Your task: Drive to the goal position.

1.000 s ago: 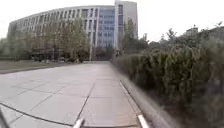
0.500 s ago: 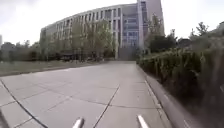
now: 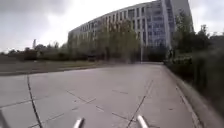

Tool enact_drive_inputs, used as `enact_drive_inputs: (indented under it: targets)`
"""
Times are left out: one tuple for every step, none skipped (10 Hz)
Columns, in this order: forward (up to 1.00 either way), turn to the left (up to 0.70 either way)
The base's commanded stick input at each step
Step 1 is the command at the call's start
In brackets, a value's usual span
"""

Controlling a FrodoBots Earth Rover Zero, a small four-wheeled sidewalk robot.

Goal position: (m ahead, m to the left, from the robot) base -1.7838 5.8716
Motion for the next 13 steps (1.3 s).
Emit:
enact_drive_inputs:
  targets:
    - [0.7,0.35]
    - [0.7,0.35]
    - [0.7,0.35]
    - [0.7,0.35]
    - [0.7,0.35]
    - [0.7,0.35]
    - [0.7,0.35]
    - [0.7,0.35]
    - [0.7,0.35]
    - [0.7,0.35]
    - [0.7,0.35]
    - [0.7,0.35]
    - [0.7,0.35]
